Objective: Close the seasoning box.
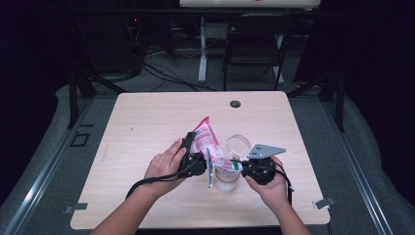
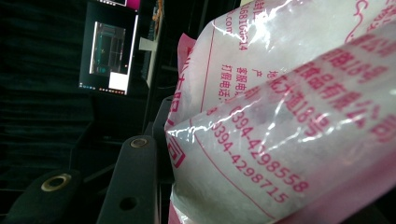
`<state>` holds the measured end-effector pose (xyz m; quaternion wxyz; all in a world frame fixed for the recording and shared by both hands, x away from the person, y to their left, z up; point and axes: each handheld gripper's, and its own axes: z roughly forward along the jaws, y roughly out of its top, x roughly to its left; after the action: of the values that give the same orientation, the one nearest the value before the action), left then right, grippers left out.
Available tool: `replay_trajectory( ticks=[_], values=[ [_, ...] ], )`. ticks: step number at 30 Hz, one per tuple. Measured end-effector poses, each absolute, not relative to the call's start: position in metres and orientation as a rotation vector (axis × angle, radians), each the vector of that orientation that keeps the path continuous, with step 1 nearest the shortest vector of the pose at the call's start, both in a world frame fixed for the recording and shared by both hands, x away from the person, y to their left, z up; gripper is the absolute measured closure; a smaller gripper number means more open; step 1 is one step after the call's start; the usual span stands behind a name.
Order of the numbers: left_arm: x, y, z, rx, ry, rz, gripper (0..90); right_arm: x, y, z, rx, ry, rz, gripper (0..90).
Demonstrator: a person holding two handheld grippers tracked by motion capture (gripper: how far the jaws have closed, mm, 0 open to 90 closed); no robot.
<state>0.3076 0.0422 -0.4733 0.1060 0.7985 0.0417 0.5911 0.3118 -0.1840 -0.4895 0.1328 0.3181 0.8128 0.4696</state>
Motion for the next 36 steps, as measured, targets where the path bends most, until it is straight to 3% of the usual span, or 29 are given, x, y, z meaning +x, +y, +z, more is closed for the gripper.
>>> replay_trajectory(
  ticks=[36],
  values=[
    [0.3076, 0.04, -0.4707, 2.344, 0.109, 1.755, 61.2, 0.3122, -0.1856, -0.4889, 0.921, 2.352, 1.363, 90.0]
  ],
)
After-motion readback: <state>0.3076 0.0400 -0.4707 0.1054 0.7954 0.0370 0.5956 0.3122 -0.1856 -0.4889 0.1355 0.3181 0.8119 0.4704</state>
